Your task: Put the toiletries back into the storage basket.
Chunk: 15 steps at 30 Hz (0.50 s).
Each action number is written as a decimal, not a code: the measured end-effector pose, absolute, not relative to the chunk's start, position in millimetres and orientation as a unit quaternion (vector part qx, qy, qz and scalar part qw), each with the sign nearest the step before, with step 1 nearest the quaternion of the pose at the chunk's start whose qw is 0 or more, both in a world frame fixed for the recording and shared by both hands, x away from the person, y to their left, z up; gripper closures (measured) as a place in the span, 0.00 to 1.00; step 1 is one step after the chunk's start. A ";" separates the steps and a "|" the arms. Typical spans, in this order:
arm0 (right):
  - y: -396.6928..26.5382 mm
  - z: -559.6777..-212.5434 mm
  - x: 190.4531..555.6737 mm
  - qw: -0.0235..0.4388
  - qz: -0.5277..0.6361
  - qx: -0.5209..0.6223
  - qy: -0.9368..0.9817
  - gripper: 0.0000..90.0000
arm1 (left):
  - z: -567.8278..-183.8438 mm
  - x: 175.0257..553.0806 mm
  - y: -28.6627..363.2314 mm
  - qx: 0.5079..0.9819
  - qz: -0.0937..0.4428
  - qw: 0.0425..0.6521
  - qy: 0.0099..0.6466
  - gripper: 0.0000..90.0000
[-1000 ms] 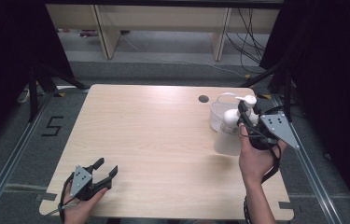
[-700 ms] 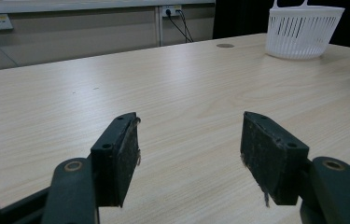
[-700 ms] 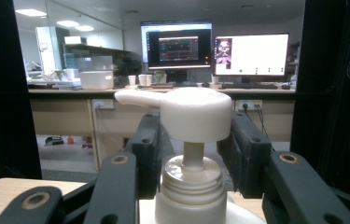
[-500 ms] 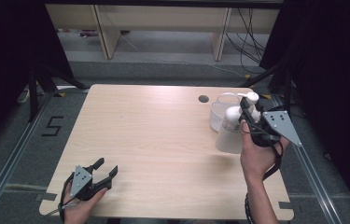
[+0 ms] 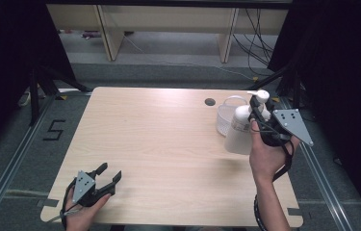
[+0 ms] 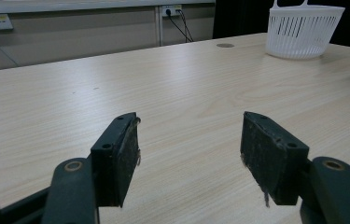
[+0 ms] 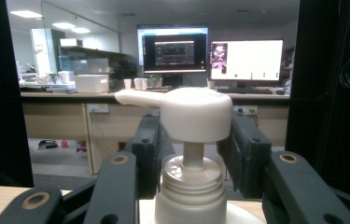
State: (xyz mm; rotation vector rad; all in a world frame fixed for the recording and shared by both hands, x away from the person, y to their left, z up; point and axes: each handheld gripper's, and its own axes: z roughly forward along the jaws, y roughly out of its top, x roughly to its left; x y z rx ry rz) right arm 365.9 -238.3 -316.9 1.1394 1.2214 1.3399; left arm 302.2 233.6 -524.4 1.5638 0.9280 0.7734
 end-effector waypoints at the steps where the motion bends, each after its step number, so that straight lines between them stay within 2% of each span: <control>1: -239.1 -316.5 366.9 0.484 0.548 0.462 0.501 0.67 | -524.5 302.2 233.5 0.661 0.327 0.550 0.392 0.41; 15: -242.4 -310.2 375.1 0.485 0.547 0.468 0.497 0.67 | -524.5 302.3 233.5 0.661 0.327 0.551 0.392 0.41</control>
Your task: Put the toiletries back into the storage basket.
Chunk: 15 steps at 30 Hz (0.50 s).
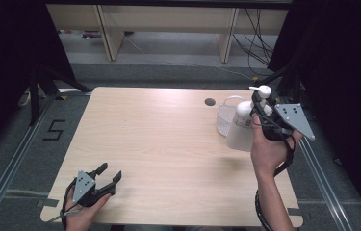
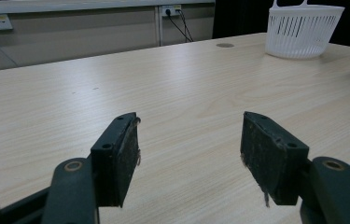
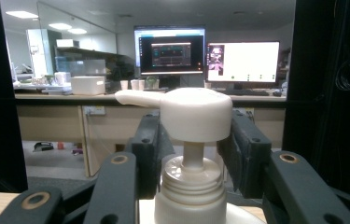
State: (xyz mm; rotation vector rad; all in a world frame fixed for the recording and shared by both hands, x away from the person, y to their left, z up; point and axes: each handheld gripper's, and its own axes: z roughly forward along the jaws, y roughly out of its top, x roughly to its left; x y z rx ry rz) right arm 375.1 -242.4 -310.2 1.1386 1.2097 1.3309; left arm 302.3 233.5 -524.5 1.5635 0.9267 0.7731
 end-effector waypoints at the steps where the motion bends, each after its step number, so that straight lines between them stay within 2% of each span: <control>1: -243.3 -309.8 375.9 0.489 0.546 0.464 0.496 0.67 | -524.5 302.3 233.4 0.660 0.327 0.551 0.392 0.41; 15: -246.1 -300.7 382.4 0.490 0.547 0.468 0.492 0.67 | -524.5 302.2 233.1 0.661 0.327 0.551 0.391 0.40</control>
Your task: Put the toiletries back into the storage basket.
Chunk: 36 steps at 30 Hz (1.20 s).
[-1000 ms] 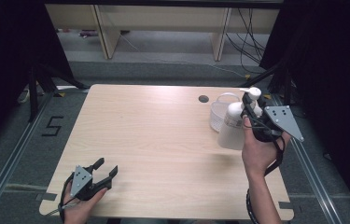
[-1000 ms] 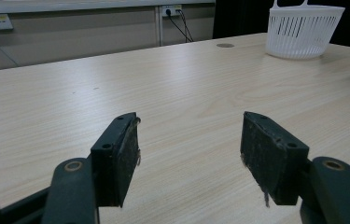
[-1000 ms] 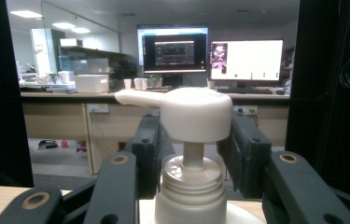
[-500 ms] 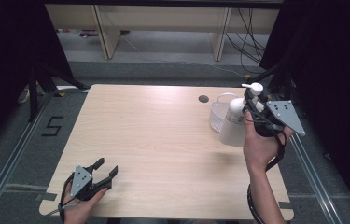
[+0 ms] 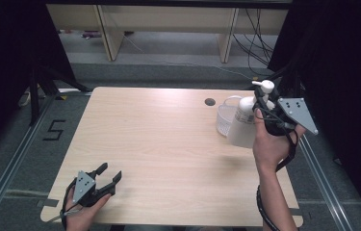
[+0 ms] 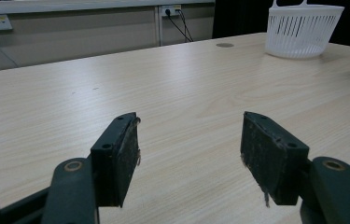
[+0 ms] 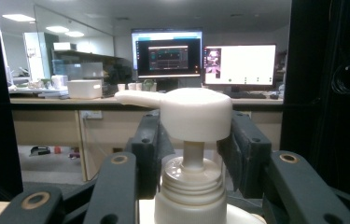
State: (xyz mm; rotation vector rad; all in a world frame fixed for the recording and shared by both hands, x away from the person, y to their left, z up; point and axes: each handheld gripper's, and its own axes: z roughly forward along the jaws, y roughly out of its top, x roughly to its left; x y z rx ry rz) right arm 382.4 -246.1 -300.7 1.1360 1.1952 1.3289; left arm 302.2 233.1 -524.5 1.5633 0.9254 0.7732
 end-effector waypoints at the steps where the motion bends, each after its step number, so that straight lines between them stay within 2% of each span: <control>1: -246.0 -299.9 382.9 0.490 0.546 0.470 0.490 0.67 | -524.5 302.2 233.1 0.661 0.327 0.551 0.391 0.41; 36: -249.0 -284.7 404.9 0.493 0.545 0.473 0.487 0.67 | -524.4 302.1 233.0 0.662 0.327 0.550 0.391 0.40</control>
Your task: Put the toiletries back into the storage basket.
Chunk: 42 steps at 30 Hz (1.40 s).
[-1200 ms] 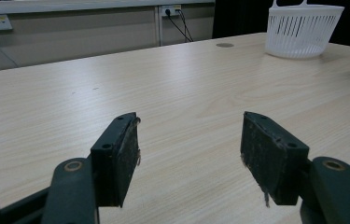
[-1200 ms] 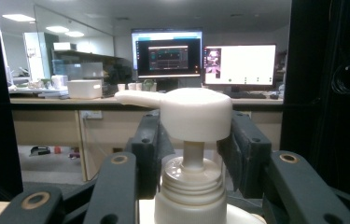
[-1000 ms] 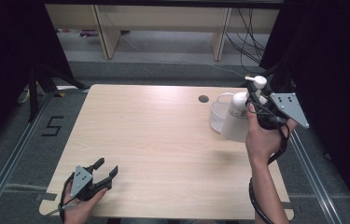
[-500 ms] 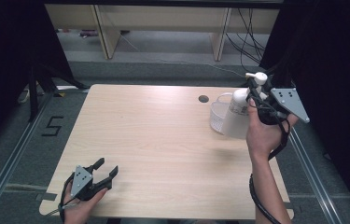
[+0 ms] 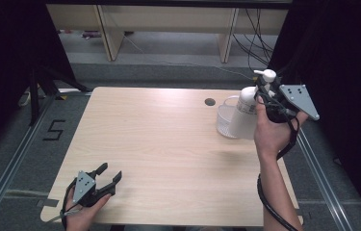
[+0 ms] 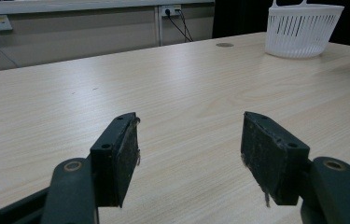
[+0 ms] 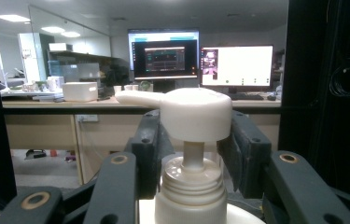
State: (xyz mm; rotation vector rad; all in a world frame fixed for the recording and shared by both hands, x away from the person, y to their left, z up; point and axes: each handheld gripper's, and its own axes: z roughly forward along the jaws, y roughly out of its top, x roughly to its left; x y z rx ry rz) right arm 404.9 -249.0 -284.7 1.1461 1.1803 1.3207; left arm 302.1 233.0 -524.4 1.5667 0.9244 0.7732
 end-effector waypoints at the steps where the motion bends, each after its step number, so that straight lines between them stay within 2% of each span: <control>1: -249.0 -283.9 405.3 0.492 0.543 0.473 0.489 0.67 | -524.5 302.1 232.9 0.661 0.327 0.550 0.391 0.40; 42: -258.1 -272.2 436.9 0.499 0.533 0.485 0.482 0.67 | -523.6 300.9 232.8 0.665 0.327 0.542 0.395 0.39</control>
